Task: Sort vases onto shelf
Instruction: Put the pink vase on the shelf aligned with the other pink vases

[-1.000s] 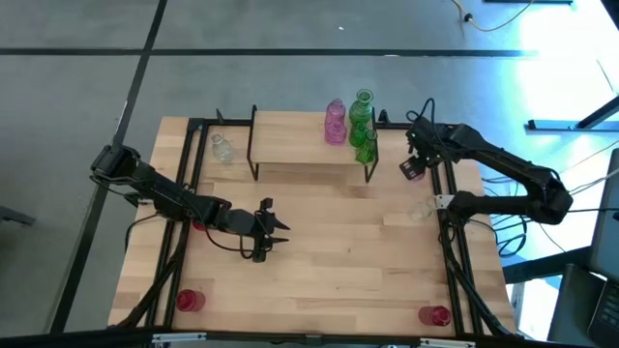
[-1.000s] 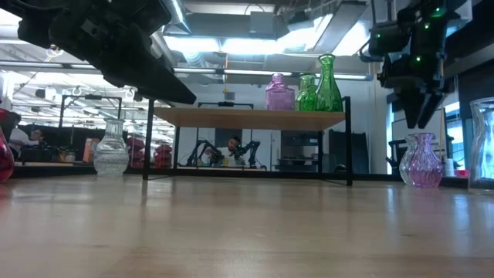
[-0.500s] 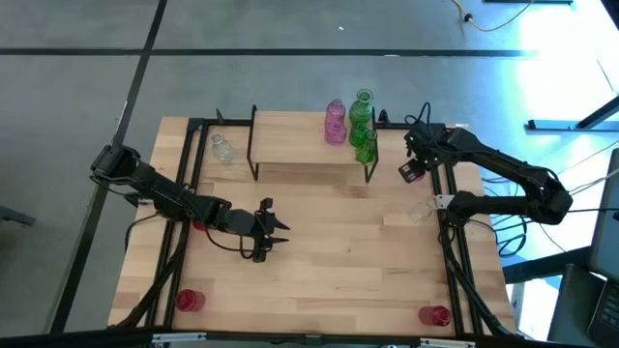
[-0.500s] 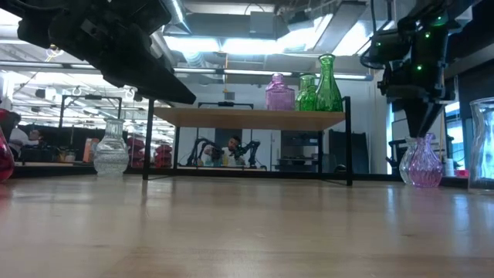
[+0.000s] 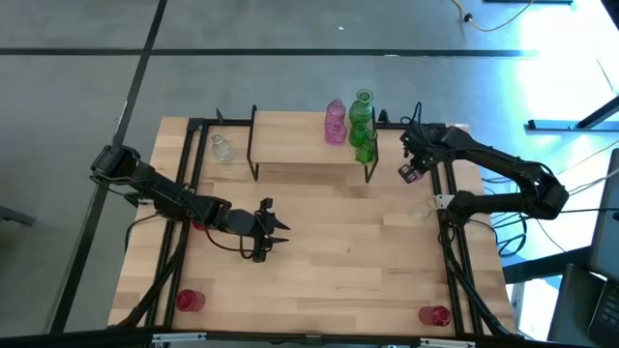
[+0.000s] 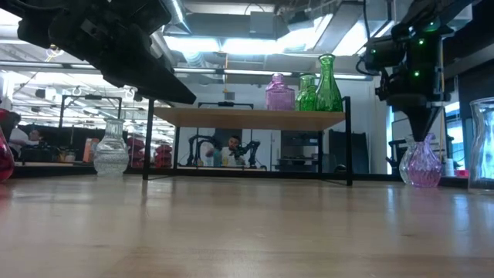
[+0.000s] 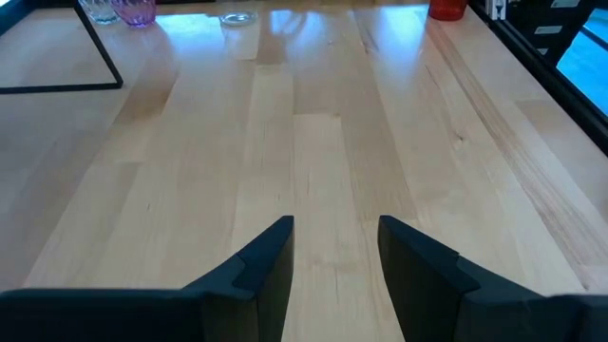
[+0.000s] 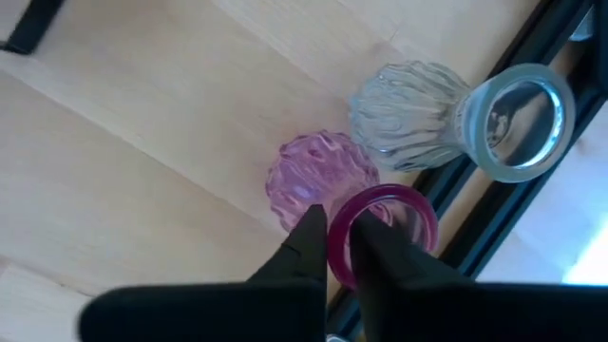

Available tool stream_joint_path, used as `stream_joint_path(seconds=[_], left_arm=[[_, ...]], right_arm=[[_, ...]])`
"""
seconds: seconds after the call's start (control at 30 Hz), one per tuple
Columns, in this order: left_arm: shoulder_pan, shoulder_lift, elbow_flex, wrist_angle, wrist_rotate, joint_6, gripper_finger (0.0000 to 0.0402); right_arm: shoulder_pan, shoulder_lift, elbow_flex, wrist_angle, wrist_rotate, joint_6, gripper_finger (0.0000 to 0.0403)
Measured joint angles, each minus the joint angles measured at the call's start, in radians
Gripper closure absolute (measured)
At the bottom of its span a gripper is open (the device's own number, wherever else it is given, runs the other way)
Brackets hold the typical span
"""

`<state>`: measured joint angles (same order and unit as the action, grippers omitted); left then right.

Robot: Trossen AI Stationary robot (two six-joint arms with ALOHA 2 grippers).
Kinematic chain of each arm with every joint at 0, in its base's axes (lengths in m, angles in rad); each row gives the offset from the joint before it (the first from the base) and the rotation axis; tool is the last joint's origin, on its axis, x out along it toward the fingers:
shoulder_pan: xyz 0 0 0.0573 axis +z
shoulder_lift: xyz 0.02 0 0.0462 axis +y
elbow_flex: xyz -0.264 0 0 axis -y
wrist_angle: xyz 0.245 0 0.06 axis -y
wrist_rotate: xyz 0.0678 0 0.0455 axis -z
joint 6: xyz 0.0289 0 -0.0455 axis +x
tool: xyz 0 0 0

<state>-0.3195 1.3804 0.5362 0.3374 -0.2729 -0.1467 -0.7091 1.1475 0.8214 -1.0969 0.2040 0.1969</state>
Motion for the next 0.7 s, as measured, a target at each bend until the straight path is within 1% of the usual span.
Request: stream_joint_path(seconds=[0.07,0.27,0.33,0.47,0.7], left_arm=[[0.000,0.000,0.000,0.000,0.000,0.000,0.0254],[0.000,0.000,0.000,0.000,0.000,0.000,0.0254],[0.000,0.000,0.000,0.002,0.000,0.000,0.0254],[0.000,0.000,0.000,0.003,0.000,0.000,0.0254],[0.000,0.000,0.000,0.003,0.000,0.000,0.0254]], right_arm=[[0.003,0.000,0.001,-0.001,0.011,-0.020,0.0395],[0.006,-0.021,0.002,-0.017,0.007,-0.037,0.0398],[0.032,-0.033,0.018,-0.037,-0.001,-0.037,0.0399],[0.132,-0.057,0.063,-0.070,-0.005,-0.005,0.0400],[0.392,-0.057,0.149,-0.152,-0.008,0.125,0.0401]])
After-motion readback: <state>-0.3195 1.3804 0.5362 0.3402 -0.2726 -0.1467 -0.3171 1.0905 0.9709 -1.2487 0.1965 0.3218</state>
